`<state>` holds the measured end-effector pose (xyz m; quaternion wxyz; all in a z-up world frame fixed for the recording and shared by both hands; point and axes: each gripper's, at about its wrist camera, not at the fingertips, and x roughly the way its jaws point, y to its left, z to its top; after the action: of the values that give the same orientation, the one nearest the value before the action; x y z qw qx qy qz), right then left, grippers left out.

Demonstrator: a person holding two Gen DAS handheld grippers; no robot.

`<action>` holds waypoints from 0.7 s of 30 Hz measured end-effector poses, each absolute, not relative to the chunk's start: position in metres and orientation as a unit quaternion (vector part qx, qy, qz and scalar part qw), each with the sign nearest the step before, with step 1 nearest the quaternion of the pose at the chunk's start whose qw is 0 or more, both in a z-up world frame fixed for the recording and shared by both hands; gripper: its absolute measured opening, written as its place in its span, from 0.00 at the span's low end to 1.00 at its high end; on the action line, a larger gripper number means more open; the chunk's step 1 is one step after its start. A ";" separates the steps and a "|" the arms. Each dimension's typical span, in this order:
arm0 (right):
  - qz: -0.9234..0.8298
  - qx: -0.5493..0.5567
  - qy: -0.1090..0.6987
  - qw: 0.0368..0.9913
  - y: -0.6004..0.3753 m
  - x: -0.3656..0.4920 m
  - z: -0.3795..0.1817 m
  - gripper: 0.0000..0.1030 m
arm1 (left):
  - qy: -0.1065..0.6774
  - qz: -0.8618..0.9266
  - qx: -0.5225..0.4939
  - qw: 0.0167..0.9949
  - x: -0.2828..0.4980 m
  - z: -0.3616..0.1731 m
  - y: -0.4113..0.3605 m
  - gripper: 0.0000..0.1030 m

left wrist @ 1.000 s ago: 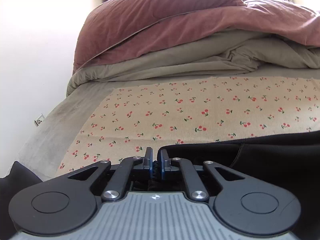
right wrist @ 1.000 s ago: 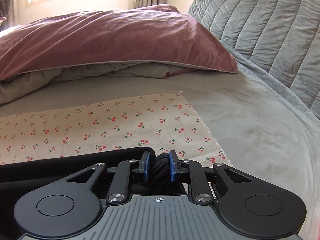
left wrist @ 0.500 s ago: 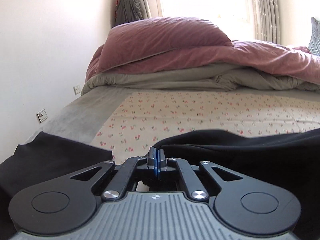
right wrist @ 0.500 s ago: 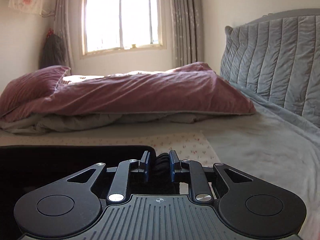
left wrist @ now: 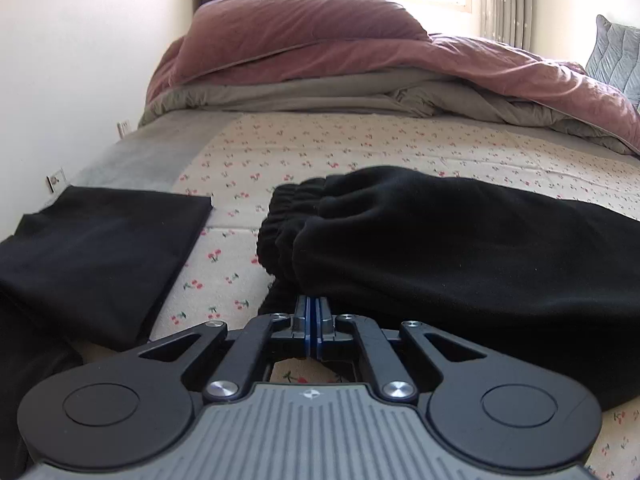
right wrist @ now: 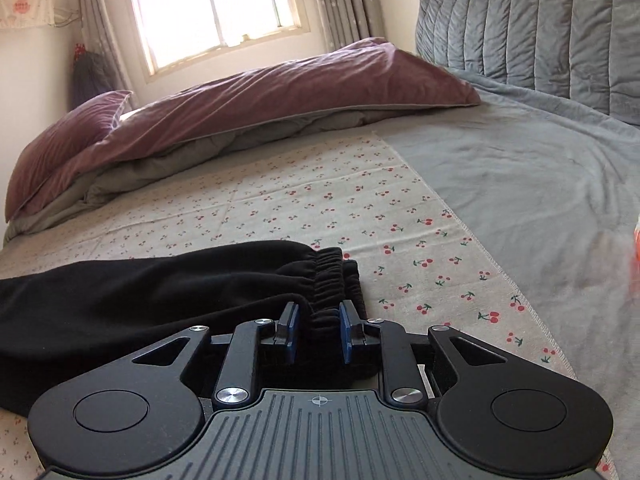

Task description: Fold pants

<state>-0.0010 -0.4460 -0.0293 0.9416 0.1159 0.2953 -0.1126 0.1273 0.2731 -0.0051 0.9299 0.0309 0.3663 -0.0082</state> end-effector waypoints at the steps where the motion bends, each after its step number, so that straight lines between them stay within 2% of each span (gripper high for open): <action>1: -0.128 0.131 0.325 0.928 -0.450 0.001 -0.040 0.35 | 0.377 -0.007 0.020 0.926 0.127 -0.009 0.278 0.09; 3: -0.150 0.166 0.348 0.911 -0.453 -0.004 -0.050 0.55 | 0.369 -0.021 -0.018 0.929 0.118 -0.009 0.290 0.24; 4: -0.164 0.178 0.343 0.908 -0.453 -0.010 -0.048 0.57 | 0.357 -0.029 -0.049 0.932 0.112 -0.005 0.297 0.27; 6: -0.175 0.211 0.325 0.905 -0.453 -0.022 -0.042 0.61 | 0.338 -0.032 -0.105 0.935 0.107 0.003 0.310 0.42; 7: -0.186 0.241 0.309 0.901 -0.454 -0.031 -0.037 0.63 | 0.333 -0.026 -0.134 0.933 0.109 0.006 0.314 0.46; 10: -0.197 0.339 0.280 0.876 -0.457 -0.046 -0.027 0.63 | 0.343 -0.015 -0.209 0.916 0.127 0.009 0.315 0.50; 12: -0.195 0.387 0.299 0.850 -0.453 -0.039 -0.027 0.64 | 0.374 0.008 -0.224 0.900 0.142 0.002 0.302 0.58; 16: -0.234 0.363 0.363 0.826 -0.424 -0.001 -0.032 0.62 | 0.424 0.057 -0.195 0.883 0.169 -0.020 0.272 0.58; 17: -0.246 0.353 0.368 0.824 -0.419 0.007 -0.034 0.58 | 0.427 0.071 -0.176 0.884 0.174 -0.023 0.266 0.55; 18: -0.255 0.351 0.368 0.823 -0.417 0.016 -0.039 0.44 | 0.432 0.089 -0.157 0.884 0.179 -0.027 0.260 0.43; 19: -0.261 0.351 0.376 0.817 -0.416 0.024 -0.045 0.23 | 0.436 0.102 -0.145 0.882 0.182 -0.030 0.255 0.35; 20: -0.264 0.354 0.385 0.811 -0.415 0.031 -0.051 0.14 | 0.435 0.121 -0.129 0.883 0.183 -0.030 0.250 0.17; 21: -0.264 0.360 0.381 0.810 -0.415 0.033 -0.056 0.08 | 0.430 0.124 -0.125 0.885 0.180 -0.027 0.247 0.11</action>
<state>0.0334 -0.4146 -0.0557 0.8096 0.3603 0.3811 -0.2637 0.1803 0.2474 -0.0270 0.8854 -0.1246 0.4303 0.1244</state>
